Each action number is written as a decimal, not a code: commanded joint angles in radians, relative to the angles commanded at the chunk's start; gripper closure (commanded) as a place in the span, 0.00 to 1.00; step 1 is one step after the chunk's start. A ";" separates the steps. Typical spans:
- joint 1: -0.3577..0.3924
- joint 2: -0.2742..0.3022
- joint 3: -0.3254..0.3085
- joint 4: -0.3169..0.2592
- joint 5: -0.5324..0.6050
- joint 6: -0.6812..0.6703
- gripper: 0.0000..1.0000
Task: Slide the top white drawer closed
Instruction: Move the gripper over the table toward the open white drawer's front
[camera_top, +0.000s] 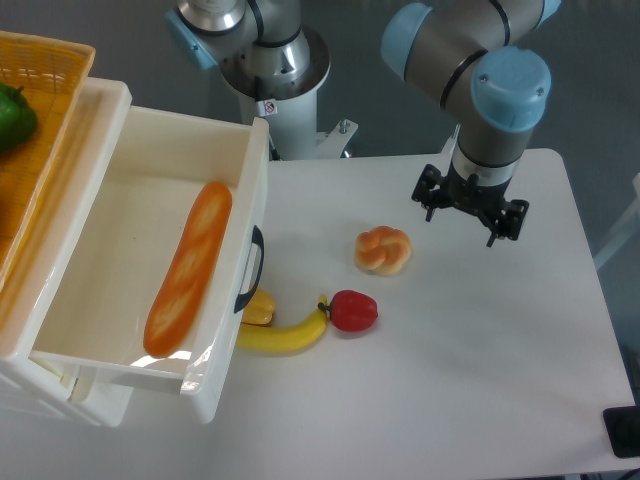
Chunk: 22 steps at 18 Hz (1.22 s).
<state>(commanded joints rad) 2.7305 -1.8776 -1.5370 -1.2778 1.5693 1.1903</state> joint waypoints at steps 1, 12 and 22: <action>0.002 -0.003 0.000 0.000 0.000 0.006 0.00; -0.017 -0.006 -0.156 0.158 -0.015 -0.035 0.00; -0.179 -0.005 -0.152 0.156 -0.015 -0.303 0.00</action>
<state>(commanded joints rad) 2.5512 -1.8822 -1.6890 -1.1214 1.5539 0.8869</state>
